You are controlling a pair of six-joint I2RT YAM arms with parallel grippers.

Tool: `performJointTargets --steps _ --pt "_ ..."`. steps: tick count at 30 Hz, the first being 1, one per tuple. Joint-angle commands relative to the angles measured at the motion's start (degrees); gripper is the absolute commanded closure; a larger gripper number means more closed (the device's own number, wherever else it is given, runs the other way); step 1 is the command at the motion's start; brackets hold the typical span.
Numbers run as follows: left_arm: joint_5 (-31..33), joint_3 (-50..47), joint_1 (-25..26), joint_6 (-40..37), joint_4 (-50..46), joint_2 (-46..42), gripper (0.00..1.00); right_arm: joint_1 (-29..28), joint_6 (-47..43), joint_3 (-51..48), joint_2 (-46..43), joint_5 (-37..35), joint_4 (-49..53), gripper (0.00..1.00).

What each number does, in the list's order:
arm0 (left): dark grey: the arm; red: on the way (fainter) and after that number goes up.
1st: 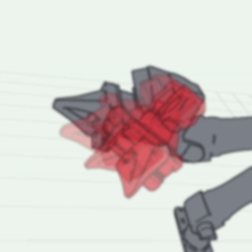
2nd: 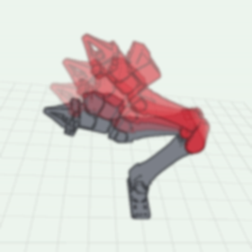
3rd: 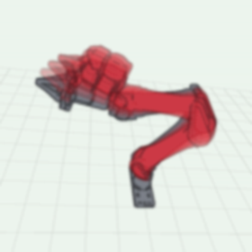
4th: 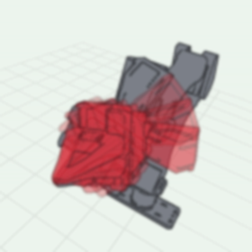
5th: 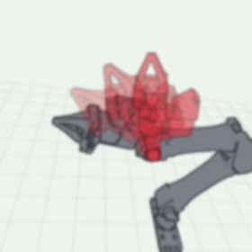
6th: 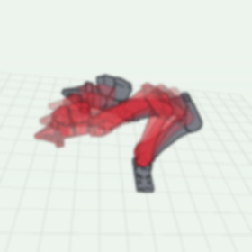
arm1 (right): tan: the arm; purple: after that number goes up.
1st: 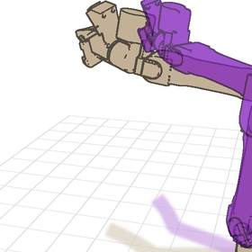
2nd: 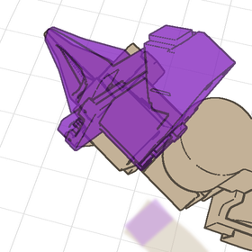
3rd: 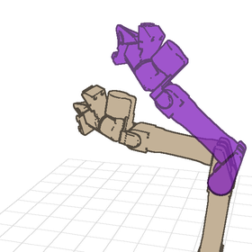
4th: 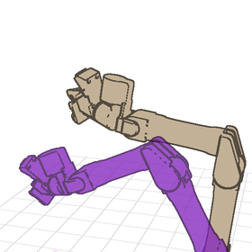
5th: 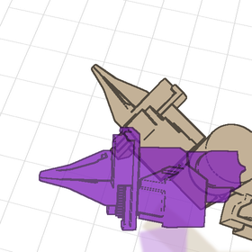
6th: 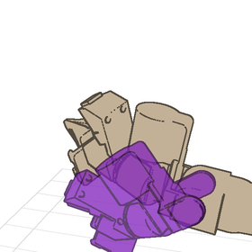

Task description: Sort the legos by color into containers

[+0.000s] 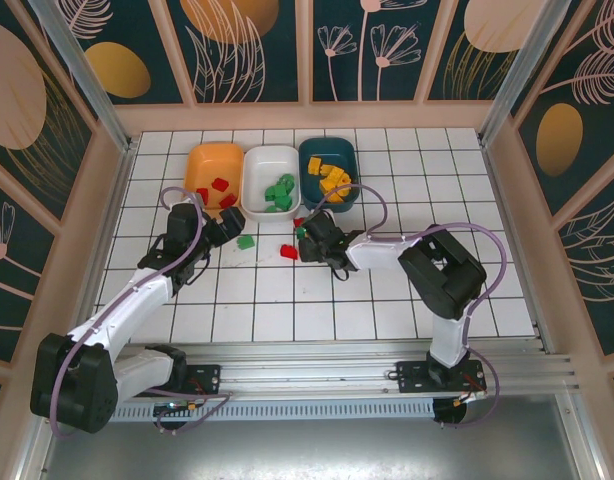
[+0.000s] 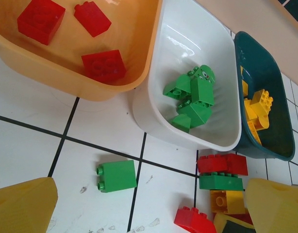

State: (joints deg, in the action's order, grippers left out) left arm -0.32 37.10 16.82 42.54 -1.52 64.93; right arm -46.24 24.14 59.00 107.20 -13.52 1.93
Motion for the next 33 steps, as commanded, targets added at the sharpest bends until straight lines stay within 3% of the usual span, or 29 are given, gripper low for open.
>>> performJointTargets --steps 1,9,13,16,21,26,33 --pt "1.0 0.6 -0.1 -0.2 -0.1 -0.7 0.02 -0.5 0.6 -0.1 -1.6 -2.9 2.3 0.39" --pt "6.6 -1.4 -0.3 4.3 -3.2 0.9 0.01 -3.4 1.3 -2.5 -11.7 -7.3 4.2 0.46" --pt "10.4 -5.1 -1.0 11.5 -5.1 0.9 0.02 -4.4 0.4 1.3 -12.5 -4.8 3.8 0.46" --pt "8.9 -11.5 -1.9 16.6 -2.9 -0.8 0.01 -5.7 -0.3 7.1 -8.2 -1.5 0.3 0.47" --pt "5.7 -19.6 -3.7 19.0 -2.1 -6.7 0.02 -8.0 -2.6 19.9 2.4 0.6 -5.8 0.46" --pt "4.8 -23.7 -3.9 19.7 -5.3 -11.6 0.01 -8.4 -7.2 36.6 15.9 1.0 -3.8 0.46" --pt "2.2 -25.2 -4.1 19.5 -4.6 -14.7 0.02 -7.0 -13.8 51.5 28.1 2.4 -2.5 0.46"
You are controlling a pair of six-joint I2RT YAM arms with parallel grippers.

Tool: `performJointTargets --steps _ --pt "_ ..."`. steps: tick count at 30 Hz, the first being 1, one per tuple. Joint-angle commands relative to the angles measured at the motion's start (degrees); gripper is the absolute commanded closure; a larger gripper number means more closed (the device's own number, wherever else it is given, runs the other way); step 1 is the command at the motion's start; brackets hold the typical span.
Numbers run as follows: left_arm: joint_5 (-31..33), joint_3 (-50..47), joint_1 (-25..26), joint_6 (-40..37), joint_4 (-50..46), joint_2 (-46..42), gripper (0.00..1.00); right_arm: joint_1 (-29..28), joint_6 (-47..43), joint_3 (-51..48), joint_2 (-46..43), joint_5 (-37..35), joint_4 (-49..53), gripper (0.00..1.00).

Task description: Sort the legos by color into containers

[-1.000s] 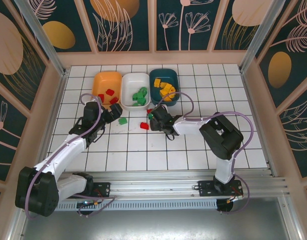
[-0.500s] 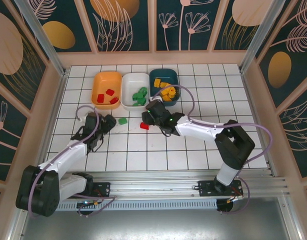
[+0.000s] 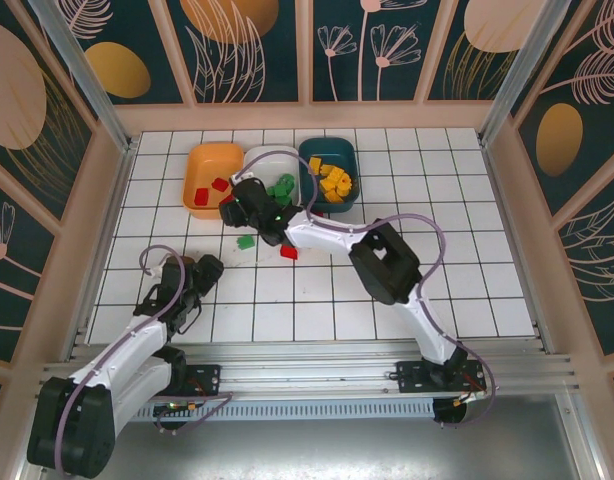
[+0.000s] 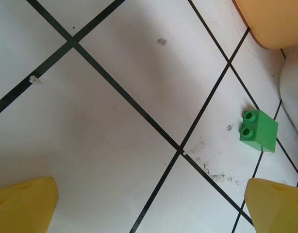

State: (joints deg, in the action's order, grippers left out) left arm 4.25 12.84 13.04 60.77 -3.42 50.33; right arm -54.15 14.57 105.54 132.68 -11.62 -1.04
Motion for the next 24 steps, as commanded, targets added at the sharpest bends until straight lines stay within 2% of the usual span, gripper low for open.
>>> performJointTargets --steps 1,11,19,22,24 --pt "-2.9 -0.8 -0.3 1.0 -2.7 0.0 0.01 1.0 -4.9 6.1 3.5 -0.1 0.1 0.46" --pt "-3.7 0.1 -0.3 0.0 -2.4 -0.8 0.01 1.2 -8.1 10.5 6.8 1.5 -0.6 0.45" --pt "-4.6 1.1 -0.3 -1.0 -2.7 -0.3 0.01 2.2 -10.3 24.0 15.6 2.9 5.6 0.42" --pt "-4.8 1.3 -0.3 -1.6 -2.6 -0.6 0.01 2.2 -11.0 27.7 16.8 2.6 6.3 0.38" --pt "-4.6 1.4 -0.4 -1.6 -2.3 -0.6 0.01 2.2 -11.0 30.5 17.7 0.7 7.3 0.30"
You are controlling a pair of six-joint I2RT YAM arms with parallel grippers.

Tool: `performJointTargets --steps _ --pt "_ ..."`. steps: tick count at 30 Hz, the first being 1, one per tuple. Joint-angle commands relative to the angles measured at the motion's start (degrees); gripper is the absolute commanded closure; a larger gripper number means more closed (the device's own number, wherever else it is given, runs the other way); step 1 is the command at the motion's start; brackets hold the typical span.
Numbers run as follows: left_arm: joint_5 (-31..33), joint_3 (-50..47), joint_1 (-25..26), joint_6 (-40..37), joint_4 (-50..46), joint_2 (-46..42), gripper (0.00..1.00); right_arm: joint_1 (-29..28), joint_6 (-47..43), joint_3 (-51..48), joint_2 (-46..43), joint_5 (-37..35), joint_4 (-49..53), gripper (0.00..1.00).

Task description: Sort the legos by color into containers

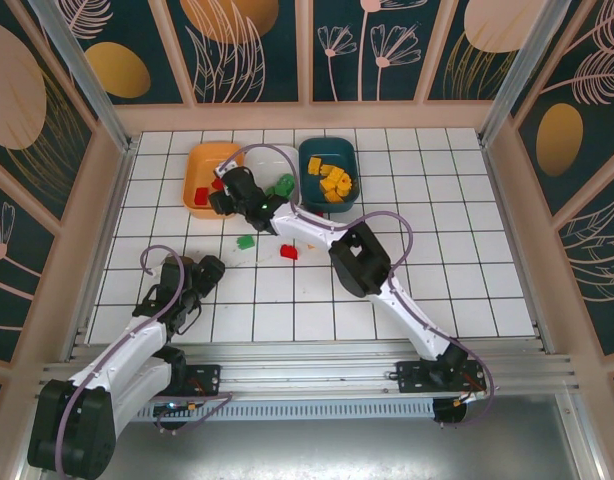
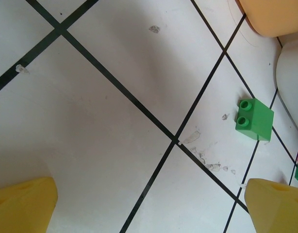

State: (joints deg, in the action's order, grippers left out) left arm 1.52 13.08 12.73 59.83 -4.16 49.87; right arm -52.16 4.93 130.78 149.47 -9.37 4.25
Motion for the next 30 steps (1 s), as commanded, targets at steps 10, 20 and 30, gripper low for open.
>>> performJointTargets --steps 10,20,30 --pt "-2.7 4.4 0.0 -4.3 -1.0 1.3 0.02 -0.2 -2.0 7.9 -3.3 -2.5 4.4 0.19" --pt "6.8 18.4 11.7 -14.7 -5.4 13.3 0.05 5.7 11.1 -40.1 -34.1 -6.6 -10.3 0.22" --pt "16.1 44.7 27.9 -27.2 -13.0 43.5 0.05 20.5 24.1 -80.4 -59.0 -2.6 -13.9 0.23"
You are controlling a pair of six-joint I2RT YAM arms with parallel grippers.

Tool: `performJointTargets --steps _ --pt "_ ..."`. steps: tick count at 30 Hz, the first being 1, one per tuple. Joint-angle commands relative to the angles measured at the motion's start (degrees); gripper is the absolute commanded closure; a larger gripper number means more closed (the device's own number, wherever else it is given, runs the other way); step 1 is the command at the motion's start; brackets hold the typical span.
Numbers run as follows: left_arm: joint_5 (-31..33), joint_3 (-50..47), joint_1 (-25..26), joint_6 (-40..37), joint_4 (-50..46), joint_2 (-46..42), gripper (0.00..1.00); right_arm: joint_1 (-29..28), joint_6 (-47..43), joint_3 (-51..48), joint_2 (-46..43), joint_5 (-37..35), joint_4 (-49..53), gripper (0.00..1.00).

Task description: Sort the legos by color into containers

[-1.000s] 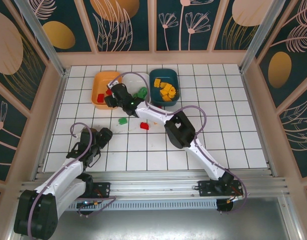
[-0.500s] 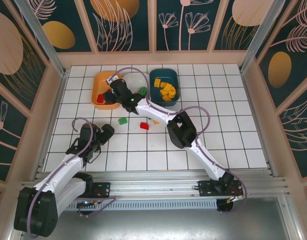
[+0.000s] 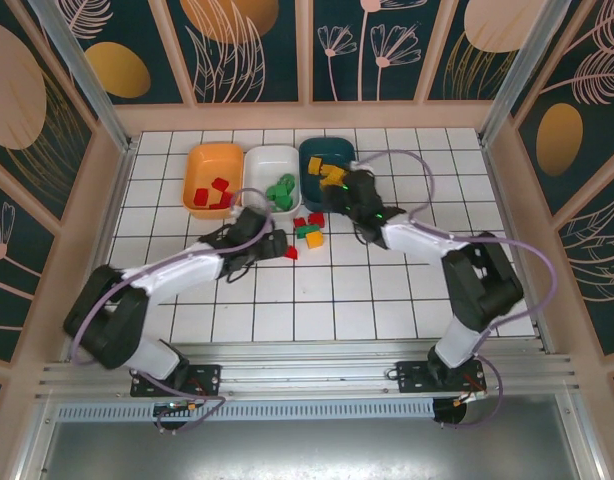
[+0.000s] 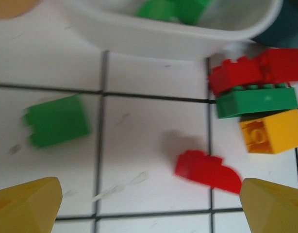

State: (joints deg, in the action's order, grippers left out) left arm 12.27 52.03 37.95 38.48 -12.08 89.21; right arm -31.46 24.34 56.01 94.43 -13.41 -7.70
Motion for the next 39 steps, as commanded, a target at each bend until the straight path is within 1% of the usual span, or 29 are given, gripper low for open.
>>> performJointTargets --steps 1,4,7,11,18,22,24,27,35,39 --pt "5.5 7.8 3.5 -6.2 -5.9 6.1 0.05 1.8 4.8 -7.8 -5.5 1.4 -1.9 0.23" --pt "4.5 10.5 4.9 -6.3 -7.4 8.6 0.09 4.1 5.0 -11.7 -9.3 1.9 -1.2 0.23" --pt "5.5 12.4 6.7 -7.2 -10.5 12.7 0.12 5.3 4.4 -14.8 -11.8 1.5 -1.8 0.23" --pt "6.2 13.4 7.9 -6.8 -12.0 15.9 0.15 6.7 4.5 -15.5 -12.8 2.5 -2.4 0.23" --pt "6.7 14.0 7.9 -7.7 -9.7 18.2 0.22 6.7 4.0 -15.5 -13.0 2.4 -2.6 0.24" --pt "6.6 14.5 7.9 -8.7 -7.2 19.6 0.29 6.8 4.3 -16.1 -12.7 2.8 -2.8 0.25" --pt "6.2 15.2 7.9 -9.2 -6.6 20.7 0.30 6.7 4.1 -16.2 -12.8 2.9 -2.8 0.25" --pt "7.5 15.5 7.8 -9.7 -6.3 22.0 0.35 6.7 4.1 -16.2 -13.0 2.9 -2.8 0.26" --pt "6.8 14.8 7.9 -9.4 -6.5 21.5 0.52 6.7 3.9 -16.0 -13.7 3.5 -2.3 0.27" --pt "7.2 13.5 7.9 -9.0 -7.2 17.2 0.57 6.5 3.7 -16.2 -14.6 3.1 -2.4 0.27"
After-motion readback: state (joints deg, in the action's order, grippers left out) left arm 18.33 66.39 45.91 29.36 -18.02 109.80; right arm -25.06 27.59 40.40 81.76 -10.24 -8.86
